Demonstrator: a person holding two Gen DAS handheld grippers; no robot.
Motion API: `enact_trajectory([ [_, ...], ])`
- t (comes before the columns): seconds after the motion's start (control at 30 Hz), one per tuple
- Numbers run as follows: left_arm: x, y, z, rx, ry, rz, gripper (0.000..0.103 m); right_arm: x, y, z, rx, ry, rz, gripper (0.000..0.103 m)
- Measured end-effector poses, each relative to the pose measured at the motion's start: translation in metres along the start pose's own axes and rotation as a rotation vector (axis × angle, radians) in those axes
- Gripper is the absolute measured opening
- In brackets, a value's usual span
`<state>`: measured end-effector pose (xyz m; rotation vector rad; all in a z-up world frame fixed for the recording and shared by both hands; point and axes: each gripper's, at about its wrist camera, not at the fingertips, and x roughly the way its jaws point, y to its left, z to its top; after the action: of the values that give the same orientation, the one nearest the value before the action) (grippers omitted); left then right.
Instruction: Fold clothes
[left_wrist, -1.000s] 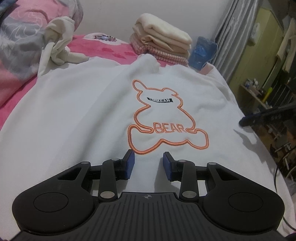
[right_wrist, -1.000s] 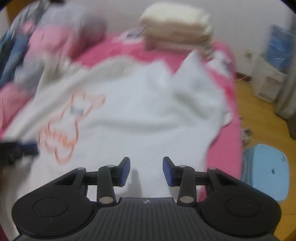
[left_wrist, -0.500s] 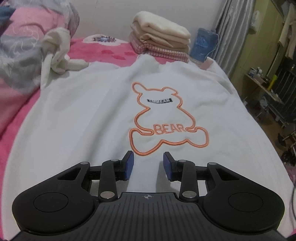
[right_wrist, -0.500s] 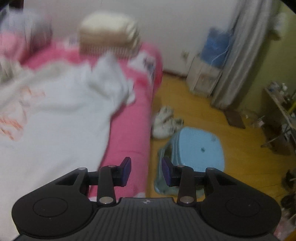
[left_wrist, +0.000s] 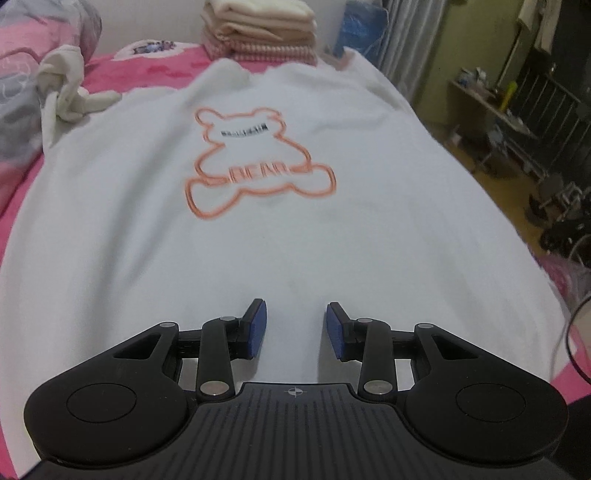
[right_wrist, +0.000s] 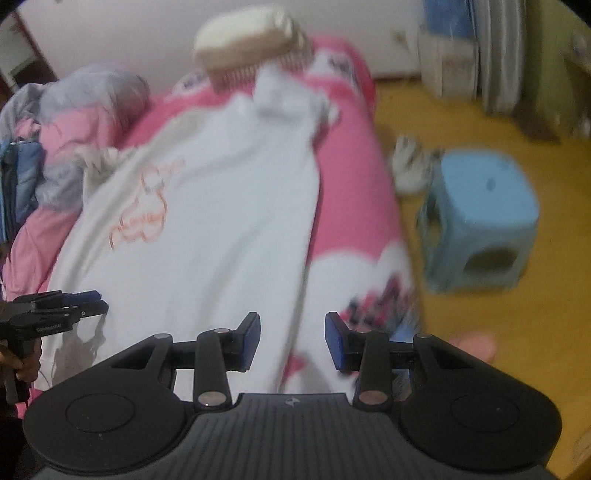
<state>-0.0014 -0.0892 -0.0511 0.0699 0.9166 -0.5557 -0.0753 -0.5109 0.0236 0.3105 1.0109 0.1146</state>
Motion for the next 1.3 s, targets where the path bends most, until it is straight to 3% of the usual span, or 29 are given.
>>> enact_trajectory([
  [0.07,0.000,-0.003,-0.005,0.017,-0.001,0.012,0.035,0.016,0.001,-0.010,0.036,0.060,0.017,0.042],
  [0.3,-0.001,-0.002,-0.008,0.004,-0.004,0.015,0.036,0.024,0.006,-0.039,0.045,0.107,0.019,0.038],
  [0.37,-0.001,-0.002,-0.009,0.002,-0.007,0.016,0.036,0.022,0.013,-0.047,0.007,0.116,-0.007,0.007],
  [0.53,-0.002,-0.002,-0.011,-0.001,-0.008,0.018,0.036,0.001,0.026,-0.056,-0.012,0.036,-0.066,0.005],
  [0.63,-0.002,-0.001,-0.011,0.003,-0.005,0.019,0.036,0.013,0.015,-0.066,0.024,0.087,-0.143,0.003],
  [0.8,-0.006,0.001,-0.012,0.015,0.000,0.021,0.036,0.005,0.012,-0.066,0.051,0.058,-0.146,0.005],
  [0.97,-0.019,0.001,-0.018,0.045,-0.005,0.013,0.036,-0.016,0.033,-0.060,-0.084,-0.026,-0.172,0.006],
  [1.07,-0.024,-0.004,-0.021,0.085,-0.013,-0.007,0.036,-0.013,0.050,-0.050,-0.176,-0.051,-0.119,0.005],
  [1.2,-0.023,-0.015,-0.028,0.152,0.013,-0.045,0.036,0.020,0.066,-0.040,-0.273,0.025,-0.092,0.005],
  [1.3,-0.028,-0.016,-0.040,0.178,0.048,-0.064,0.036,0.035,0.062,-0.049,-0.312,0.110,-0.122,0.005],
])
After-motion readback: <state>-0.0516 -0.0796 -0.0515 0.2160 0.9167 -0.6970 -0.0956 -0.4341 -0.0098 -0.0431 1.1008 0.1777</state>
